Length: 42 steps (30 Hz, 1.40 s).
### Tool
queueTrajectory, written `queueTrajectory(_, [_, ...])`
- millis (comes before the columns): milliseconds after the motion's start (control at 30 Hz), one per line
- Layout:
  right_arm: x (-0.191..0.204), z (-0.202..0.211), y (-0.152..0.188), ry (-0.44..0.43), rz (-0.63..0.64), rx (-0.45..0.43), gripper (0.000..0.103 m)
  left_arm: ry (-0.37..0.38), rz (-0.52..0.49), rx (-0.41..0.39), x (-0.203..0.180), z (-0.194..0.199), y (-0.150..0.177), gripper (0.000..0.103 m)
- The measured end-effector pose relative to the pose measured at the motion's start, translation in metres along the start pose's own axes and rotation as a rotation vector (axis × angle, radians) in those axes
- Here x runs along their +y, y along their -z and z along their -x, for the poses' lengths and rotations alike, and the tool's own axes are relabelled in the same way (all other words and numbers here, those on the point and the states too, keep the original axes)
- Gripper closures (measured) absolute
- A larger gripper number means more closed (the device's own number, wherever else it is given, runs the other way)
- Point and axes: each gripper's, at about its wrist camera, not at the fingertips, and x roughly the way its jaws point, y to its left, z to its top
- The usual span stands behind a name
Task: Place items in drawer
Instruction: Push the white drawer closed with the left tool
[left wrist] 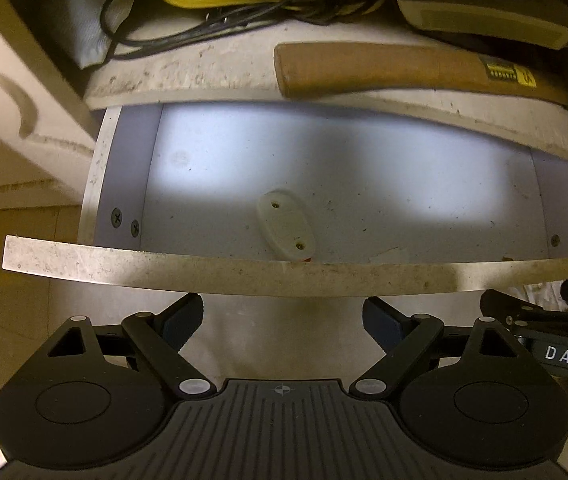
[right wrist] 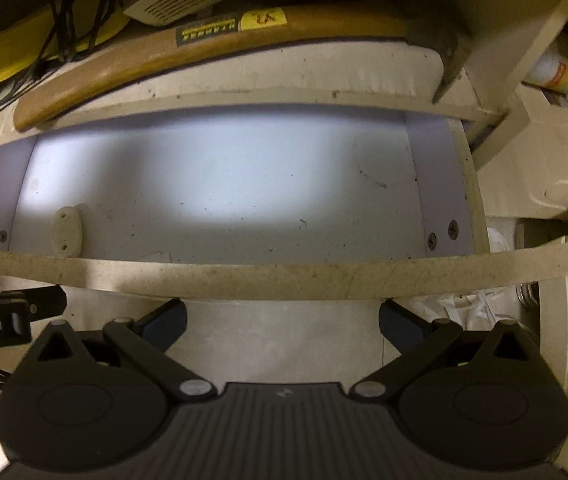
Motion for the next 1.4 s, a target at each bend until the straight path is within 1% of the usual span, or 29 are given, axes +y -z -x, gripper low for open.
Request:
queueTrajectory(433, [0.001,0.002,0.008,0.01,0.004,-0.038,0.0,0.008,0.007,-0.023,0.001,0.0,0.007,0.015])
queueTrajectory(633, [0.002,0.004,0.015,0.014,0.004,-0.057,0.0,0.011,0.015,-0.046,0.001,-0.001,0.019,0.015])
queueTrajectory(867, [0.003,0.006,0.031,0.019,0.006,-0.081,0.0,-0.002,0.022,-0.091,0.0,0.002,0.046,0.015])
queueTrajectory(1067, [0.004,0.012,0.052,0.028,0.009,-0.098,0.0,0.0,0.029,-0.104,0.0,0.006,0.075,0.015])
queueTrajectory(1400, [0.004,0.028,0.103,0.029,0.002,-0.097,0.0,-0.002,0.05,-0.103,0.002,0.01,0.131,0.015])
